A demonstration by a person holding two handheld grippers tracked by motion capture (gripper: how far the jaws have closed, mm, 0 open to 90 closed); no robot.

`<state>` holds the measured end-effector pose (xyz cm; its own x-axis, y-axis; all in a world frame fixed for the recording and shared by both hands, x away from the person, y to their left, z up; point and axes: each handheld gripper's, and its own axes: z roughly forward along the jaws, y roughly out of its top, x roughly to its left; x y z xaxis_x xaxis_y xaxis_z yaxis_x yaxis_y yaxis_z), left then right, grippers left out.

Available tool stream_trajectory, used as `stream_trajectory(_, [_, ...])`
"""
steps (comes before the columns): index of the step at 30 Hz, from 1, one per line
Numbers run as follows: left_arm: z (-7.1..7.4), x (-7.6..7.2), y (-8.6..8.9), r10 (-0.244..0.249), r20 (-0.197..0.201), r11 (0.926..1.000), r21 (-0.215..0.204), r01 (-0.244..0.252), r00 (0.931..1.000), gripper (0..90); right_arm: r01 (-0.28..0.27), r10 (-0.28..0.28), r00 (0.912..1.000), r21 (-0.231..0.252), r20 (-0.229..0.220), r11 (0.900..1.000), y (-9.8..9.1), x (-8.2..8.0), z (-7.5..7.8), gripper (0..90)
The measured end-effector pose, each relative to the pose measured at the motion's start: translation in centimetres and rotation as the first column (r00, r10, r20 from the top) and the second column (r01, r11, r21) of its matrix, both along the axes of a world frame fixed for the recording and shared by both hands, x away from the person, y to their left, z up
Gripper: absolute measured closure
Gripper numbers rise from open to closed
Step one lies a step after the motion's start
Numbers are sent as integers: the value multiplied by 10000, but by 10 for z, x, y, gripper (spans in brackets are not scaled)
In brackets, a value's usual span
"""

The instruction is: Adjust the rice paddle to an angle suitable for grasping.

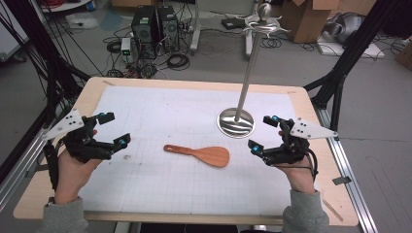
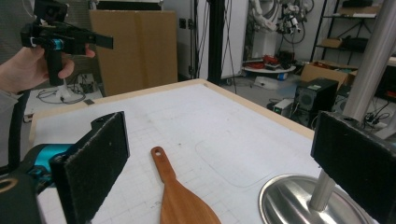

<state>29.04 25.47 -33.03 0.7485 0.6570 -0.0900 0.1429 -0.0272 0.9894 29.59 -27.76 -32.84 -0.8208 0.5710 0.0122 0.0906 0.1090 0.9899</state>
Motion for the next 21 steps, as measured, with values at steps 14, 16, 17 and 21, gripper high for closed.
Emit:
stream_trajectory(14, [-2,-8,10,310,-130,9994,127,-309,9994,18,-317,291,9980,-466,-557,9984,26,17,-10,52])
stream_trajectory(16, [-2,-12,15,371,-167,9992,154,-368,9992,18,-613,582,9967,-565,-558,9965,31,19,-11,82])
stream_trajectory(17, [-2,-12,15,371,-167,9992,154,-368,9992,18,-716,686,9966,-660,-458,9952,33,20,-12,99])
stream_trajectory(21, [-1,-19,23,579,-82,9983,60,-579,9983,17,-962,928,9940,-592,-583,9936,41,25,-14,138])
